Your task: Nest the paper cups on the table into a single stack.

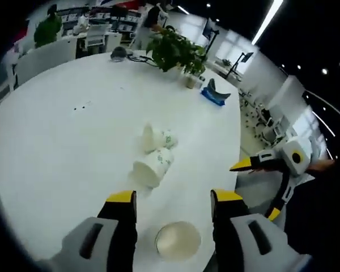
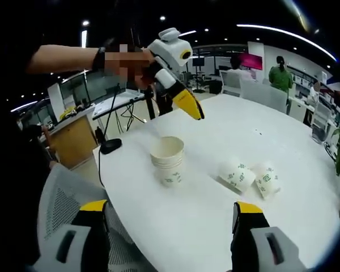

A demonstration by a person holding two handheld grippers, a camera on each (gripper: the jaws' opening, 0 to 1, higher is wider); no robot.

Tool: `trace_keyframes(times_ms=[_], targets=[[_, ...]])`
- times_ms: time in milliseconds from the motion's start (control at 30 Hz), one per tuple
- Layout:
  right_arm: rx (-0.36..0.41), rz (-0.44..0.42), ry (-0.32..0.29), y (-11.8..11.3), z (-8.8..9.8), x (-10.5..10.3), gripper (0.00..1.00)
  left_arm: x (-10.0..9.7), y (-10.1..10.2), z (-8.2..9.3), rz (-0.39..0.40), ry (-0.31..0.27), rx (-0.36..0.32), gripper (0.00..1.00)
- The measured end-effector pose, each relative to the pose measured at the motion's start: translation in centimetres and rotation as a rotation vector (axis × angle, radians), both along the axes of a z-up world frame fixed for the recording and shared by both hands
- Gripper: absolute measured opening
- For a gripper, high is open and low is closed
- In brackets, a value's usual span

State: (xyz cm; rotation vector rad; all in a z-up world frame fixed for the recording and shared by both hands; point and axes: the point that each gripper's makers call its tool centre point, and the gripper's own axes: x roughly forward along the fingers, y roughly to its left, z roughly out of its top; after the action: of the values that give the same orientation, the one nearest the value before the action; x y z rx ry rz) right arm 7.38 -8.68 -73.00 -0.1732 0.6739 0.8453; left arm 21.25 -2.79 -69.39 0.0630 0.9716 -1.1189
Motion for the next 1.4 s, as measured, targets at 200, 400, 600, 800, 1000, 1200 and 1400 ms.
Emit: trace_keyframes(times_ms=[200,400,600,800,1000,1200,1400], targets=[[-0.003,0.0,0.006,0.1,-0.1,-0.2,0.91,-1.0,-0.7,-0.4,0.048,0.031,-0.025,0.57],[-0.005,0.002,0.009,0.1,-0.2,-0.3,0.91,-1.2,-1.4,-1.1,0.053,0.053,-0.036,0.54],[-0.009,-0.002,0.015,-0.1,-0.3,-0.5,0.91,-0.6,-2.2,-2.0,0.075,0.095,-0.059,0.52],[-0.011,-0.018,0.023,-0.7,-0.5,-0.5,0.91,-0.1,-3.4,-3.2,0.085,0.133,-0.077,0.5],[-0.014,-0.03,0.031,-1.0,-0.7,-0.5,0.91,0.5,-4.6,-4.7,0.079,0.169,-0.072,0.49],[-0.014,-0.043,0.04,-1.2,-0.7,-0.5,0.91,0.9,-5.5,-6.0,0.076,0.207,-0.073,0.46],[-0.011,-0.054,0.047,-1.3,-0.7,-0.4,0.91,0.9,-5.7,-7.3,0.072,0.244,-0.064,0.41]])
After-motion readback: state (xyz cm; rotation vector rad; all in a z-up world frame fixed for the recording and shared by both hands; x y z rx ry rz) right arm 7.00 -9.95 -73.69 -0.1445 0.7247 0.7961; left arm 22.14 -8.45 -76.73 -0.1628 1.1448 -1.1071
